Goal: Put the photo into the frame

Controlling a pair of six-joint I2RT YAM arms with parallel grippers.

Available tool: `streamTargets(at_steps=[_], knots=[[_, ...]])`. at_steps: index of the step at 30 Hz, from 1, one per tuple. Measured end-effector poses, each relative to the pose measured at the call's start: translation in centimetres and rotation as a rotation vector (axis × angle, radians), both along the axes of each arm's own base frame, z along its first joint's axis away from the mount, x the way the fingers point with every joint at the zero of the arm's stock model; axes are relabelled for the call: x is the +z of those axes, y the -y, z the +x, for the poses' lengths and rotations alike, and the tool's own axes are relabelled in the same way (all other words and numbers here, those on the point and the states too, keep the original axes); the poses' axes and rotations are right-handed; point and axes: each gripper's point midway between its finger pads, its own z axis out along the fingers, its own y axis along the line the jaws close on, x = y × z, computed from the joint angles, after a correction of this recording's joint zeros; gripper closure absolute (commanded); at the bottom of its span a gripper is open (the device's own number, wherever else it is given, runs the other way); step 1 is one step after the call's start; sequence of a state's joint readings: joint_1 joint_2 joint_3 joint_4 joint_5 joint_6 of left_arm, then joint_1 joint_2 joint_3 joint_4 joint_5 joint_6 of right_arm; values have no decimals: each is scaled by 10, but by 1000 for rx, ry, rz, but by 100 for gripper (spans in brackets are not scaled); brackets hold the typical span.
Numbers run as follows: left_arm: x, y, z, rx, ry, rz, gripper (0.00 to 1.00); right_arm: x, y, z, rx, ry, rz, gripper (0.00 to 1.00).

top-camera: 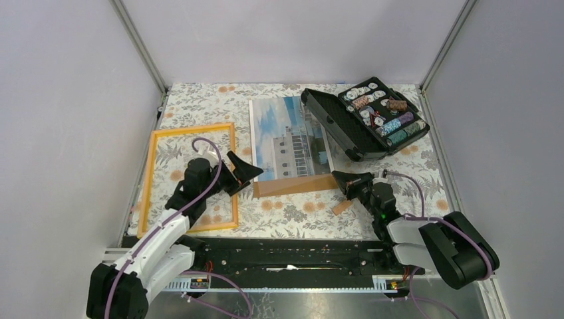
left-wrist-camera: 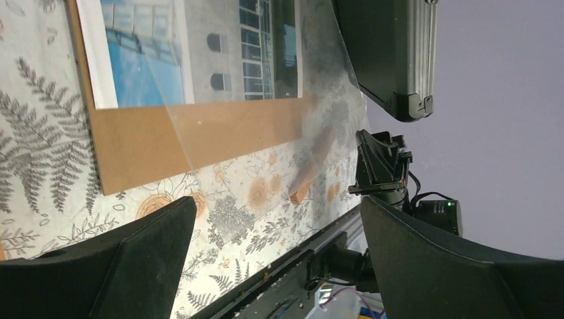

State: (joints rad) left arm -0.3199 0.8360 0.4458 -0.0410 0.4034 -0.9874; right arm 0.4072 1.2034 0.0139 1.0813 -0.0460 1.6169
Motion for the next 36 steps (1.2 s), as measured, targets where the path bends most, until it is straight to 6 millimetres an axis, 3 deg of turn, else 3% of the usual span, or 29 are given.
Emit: streamTargets(at_steps=[8, 12, 15, 18, 24, 31, 36], knots=[[-42, 13, -12, 27, -151, -106, 4, 6, -6, 2, 19, 13, 73, 100], [-46, 21, -13, 26, -183, -156, 6, 17, -8, 4, 17, 46, 127, 100], [-39, 26, -11, 30, -164, -191, 10, 18, -10, 5, 21, 49, 152, 100], [-32, 28, -8, 40, -139, -249, 21, 15, -11, 4, 30, 36, 159, 100], [-44, 29, -8, 71, -196, -310, 39, 12, -12, 4, 36, 29, 159, 100], [-32, 30, -3, 72, -148, -334, 60, 17, -12, 4, 35, 49, 161, 100], [-28, 31, -2, 65, -127, -329, 81, 24, -12, 4, 38, 75, 162, 97]])
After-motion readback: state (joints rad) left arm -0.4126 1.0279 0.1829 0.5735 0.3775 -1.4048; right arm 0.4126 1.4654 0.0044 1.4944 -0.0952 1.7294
